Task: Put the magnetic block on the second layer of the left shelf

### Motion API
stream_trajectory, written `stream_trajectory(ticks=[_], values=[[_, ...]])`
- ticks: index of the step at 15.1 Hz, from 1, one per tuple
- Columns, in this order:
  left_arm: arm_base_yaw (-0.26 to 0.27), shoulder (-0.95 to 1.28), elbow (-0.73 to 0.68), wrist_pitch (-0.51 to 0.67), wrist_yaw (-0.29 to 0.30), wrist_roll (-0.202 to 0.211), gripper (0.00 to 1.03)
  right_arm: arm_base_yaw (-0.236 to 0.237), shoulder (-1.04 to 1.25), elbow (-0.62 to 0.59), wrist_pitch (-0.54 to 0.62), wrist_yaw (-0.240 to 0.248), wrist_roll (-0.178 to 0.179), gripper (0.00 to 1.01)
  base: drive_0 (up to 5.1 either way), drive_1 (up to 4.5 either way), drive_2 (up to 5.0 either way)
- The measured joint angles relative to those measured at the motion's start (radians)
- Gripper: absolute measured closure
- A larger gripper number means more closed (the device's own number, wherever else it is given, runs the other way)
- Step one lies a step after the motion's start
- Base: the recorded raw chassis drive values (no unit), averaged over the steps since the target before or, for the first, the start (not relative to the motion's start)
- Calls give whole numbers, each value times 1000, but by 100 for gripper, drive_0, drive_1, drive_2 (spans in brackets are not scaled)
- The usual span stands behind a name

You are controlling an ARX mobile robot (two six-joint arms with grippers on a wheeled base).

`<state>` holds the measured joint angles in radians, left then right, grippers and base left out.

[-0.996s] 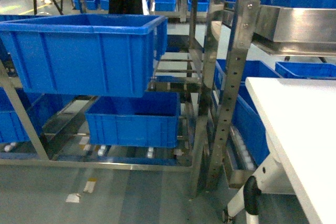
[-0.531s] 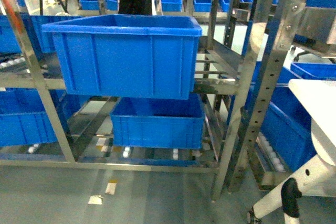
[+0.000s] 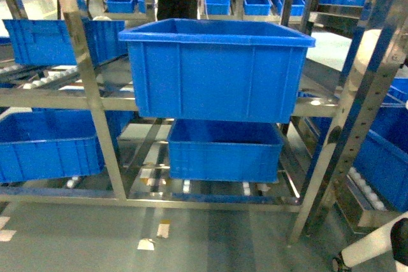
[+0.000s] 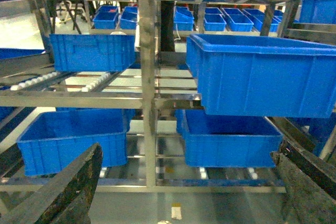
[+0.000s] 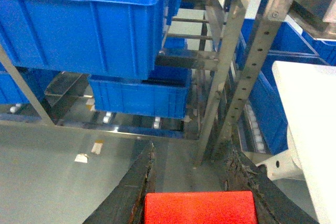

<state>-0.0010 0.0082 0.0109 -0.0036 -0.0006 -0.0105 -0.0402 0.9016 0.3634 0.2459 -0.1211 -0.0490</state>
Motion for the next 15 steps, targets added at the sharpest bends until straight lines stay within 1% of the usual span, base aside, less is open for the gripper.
stream_trajectory(ticks=[7, 9, 10, 12, 15], values=[[0, 0, 0, 0, 0, 0, 5, 0, 0, 0, 0, 0, 0, 67, -496, 249, 249], [0, 0, 0, -4, -5, 0, 5, 2, 0, 1, 9, -9, 0, 67, -496, 249, 249], [0, 0, 0, 2, -3, 0, 5, 0, 2, 0, -2, -2, 0, 67, -496, 249, 249], [0, 0, 0, -1, 0, 0, 5, 1, -5, 0, 4, -3, 0, 67, -496, 249, 249], [0, 0, 0, 0, -1, 0, 5, 0, 0, 0, 2, -3, 0, 67, 2, 436, -431]])
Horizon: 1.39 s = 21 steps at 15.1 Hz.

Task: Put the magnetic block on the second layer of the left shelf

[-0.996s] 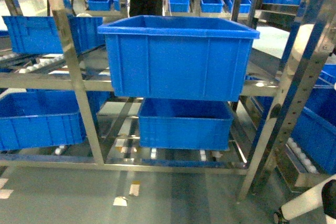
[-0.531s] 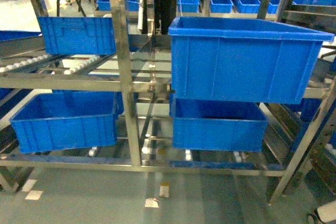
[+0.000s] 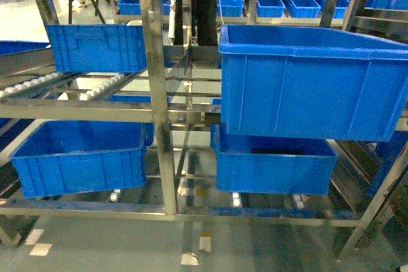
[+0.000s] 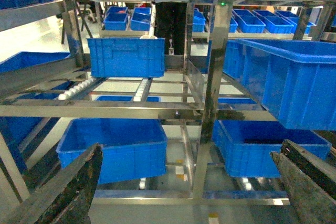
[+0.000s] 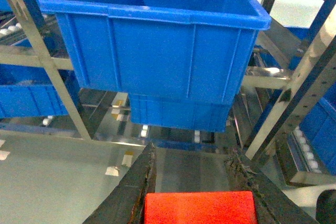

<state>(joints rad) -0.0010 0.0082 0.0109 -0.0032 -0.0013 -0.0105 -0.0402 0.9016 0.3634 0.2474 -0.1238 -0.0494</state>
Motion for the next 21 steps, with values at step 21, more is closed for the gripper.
stream_trajectory(ticks=[21], values=[[0, 0, 0, 2, 0, 0, 5, 0, 7, 0, 0, 0, 0, 67, 2, 436, -431]])
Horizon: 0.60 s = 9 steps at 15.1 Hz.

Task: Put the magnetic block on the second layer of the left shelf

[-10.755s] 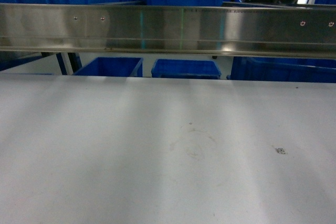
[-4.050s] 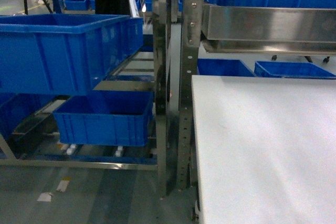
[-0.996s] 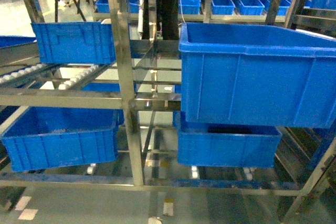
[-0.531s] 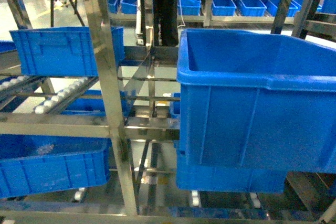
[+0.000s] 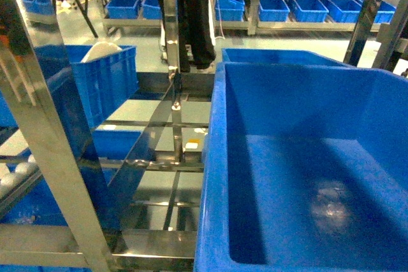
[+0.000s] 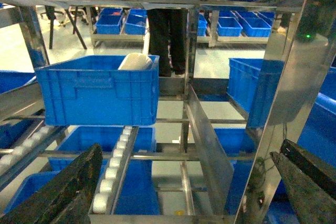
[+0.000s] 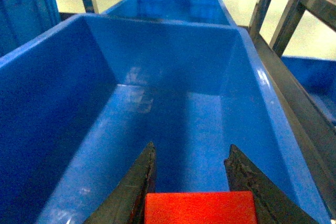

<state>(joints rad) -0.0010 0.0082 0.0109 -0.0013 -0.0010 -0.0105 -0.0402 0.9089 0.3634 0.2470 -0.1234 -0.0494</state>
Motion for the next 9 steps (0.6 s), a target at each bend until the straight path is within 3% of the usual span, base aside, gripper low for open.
stream_trajectory(ticks=[4, 5, 7, 9], values=[[0, 0, 0, -3, 0, 0, 5, 0, -1, 4, -22, -6, 11, 67, 5, 438, -429], [0, 0, 0, -3, 0, 0, 5, 8, 28, 24, -63, -34, 45, 67, 5, 438, -429], [0, 0, 0, -3, 0, 0, 5, 69, 160, 89, -61, -80, 137, 67, 5, 438, -429], [0, 0, 0, -3, 0, 0, 5, 134, 332, 160, -6, -88, 209, 67, 5, 438, -429]])
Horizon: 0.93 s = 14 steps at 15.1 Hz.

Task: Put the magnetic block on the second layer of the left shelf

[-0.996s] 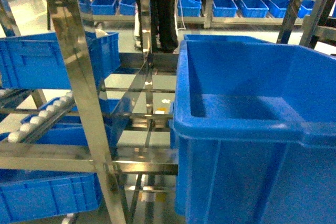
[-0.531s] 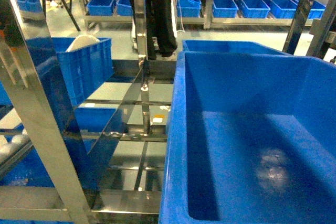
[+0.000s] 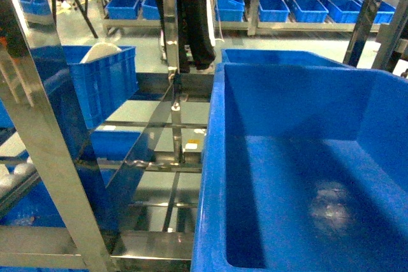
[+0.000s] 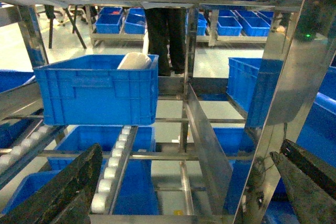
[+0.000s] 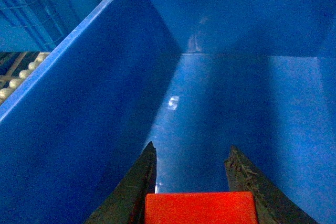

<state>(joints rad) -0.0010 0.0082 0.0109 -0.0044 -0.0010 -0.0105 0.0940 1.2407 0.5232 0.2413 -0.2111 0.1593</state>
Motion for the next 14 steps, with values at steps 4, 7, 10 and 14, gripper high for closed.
stream_trajectory(ticks=[4, 7, 10, 14], values=[[0, 0, 0, 0, 0, 0, 5, 80, 366, 200, 86, 56, 42, 67, 4, 328, -321], [0, 0, 0, 0, 0, 0, 5, 95, 649, 348, 83, 101, 11, 67, 0, 0, 0], [0, 0, 0, 1, 0, 0, 5, 80, 859, 364, 257, 201, 8, 57, 0, 0, 0], [0, 0, 0, 0, 0, 0, 5, 84, 777, 306, 350, 205, 51, 17, 0, 0, 0]])
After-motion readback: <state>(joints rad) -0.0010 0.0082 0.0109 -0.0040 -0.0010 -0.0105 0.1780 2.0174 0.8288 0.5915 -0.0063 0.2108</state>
